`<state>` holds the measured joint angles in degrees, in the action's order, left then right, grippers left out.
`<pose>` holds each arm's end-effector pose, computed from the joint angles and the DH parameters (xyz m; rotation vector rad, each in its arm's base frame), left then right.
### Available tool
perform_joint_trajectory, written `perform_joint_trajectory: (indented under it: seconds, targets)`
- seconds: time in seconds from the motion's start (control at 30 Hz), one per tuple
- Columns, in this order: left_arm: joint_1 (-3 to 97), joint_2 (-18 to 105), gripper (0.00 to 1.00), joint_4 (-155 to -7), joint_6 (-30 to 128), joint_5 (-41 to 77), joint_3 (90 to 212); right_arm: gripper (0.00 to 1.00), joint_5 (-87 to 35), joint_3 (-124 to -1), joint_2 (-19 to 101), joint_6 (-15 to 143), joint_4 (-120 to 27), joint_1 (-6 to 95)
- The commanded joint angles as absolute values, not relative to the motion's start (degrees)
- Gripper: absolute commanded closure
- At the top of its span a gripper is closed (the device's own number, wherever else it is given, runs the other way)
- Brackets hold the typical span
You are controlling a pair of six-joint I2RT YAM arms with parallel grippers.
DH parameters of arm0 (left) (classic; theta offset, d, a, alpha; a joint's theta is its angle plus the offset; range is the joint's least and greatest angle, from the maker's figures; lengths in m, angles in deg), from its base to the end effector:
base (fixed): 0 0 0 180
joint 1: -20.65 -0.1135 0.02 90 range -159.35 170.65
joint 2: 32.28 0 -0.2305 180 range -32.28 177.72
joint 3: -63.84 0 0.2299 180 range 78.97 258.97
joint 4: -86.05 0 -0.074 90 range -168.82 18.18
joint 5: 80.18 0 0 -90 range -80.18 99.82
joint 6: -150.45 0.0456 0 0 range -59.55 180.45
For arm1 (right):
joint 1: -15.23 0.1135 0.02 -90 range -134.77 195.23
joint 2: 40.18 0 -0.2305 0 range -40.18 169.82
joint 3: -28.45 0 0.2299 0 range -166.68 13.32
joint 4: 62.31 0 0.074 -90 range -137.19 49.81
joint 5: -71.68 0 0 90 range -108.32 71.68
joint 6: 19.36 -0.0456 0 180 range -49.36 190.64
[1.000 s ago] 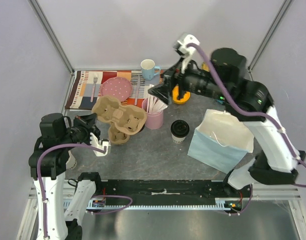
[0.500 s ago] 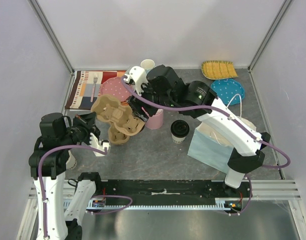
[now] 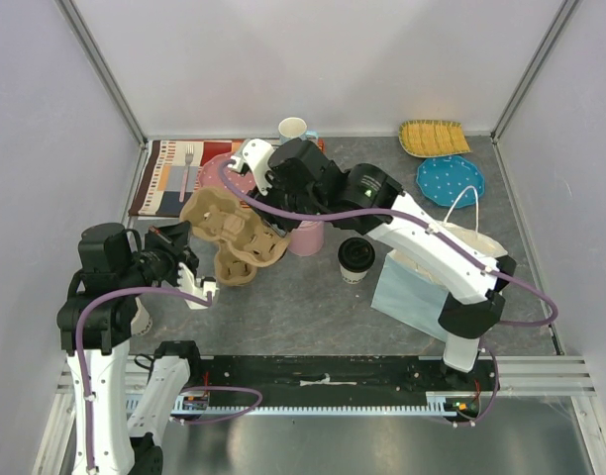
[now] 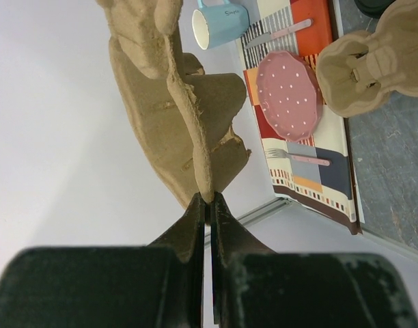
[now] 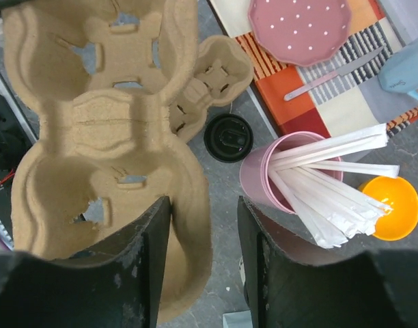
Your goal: Pack the takeout coffee
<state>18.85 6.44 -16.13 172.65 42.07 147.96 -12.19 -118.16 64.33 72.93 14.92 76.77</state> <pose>0.0973 -0.0213 0.3610 1.8929 0.9140 0.6299 0.1691 0.3018 0.4221 -1.1202 1.9153 0.4659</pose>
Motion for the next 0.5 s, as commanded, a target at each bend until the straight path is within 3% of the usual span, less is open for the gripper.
perform_joint_trajectory:
  seconds: [0.0, 0.03, 0.2, 0.3, 0.33, 0.37, 0.43, 0.47]
  targets:
    - [18.8, 6.1, 0.98, -18.9, 194.1, 45.1, 148.5, 0.55, -9.4, -119.8, 65.6, 73.7, 15.4, 76.8]
    - [18.7, 6.0, 0.98, -19.0, 194.0, 45.1, 148.5, 0.65, -9.7, -119.8, 65.5, 73.7, 15.4, 76.9]
    - [18.8, 5.7, 0.98, -22.4, 190.4, 47.5, 147.7, 0.96, -10.8, -119.3, 64.5, 74.3, 14.3, 76.8]
    - [18.8, 4.9, 0.97, -26.9, 188.9, 48.8, 145.2, 1.00, -10.8, -117.7, 63.5, 74.2, 13.7, 76.0]
    - [18.9, 4.2, 0.93, -28.2, 188.6, 49.3, 144.4, 1.00, -10.8, -117.3, 63.1, 74.0, 13.5, 75.7]
    - [18.8, 3.9, 0.80, -29.9, 188.0, 49.5, 142.7, 1.00, -11.1, -116.8, 62.7, 73.5, 13.0, 75.3]
    - [18.8, 3.1, 0.68, -32.8, 186.2, 50.0, 141.4, 1.00, -12.1, -115.1, 61.7, 72.7, 12.3, 73.3]
    - [18.8, 3.1, 0.52, -33.3, 185.4, 50.0, 140.9, 1.00, -12.7, -114.5, 61.2, 72.0, 11.3, 72.5]
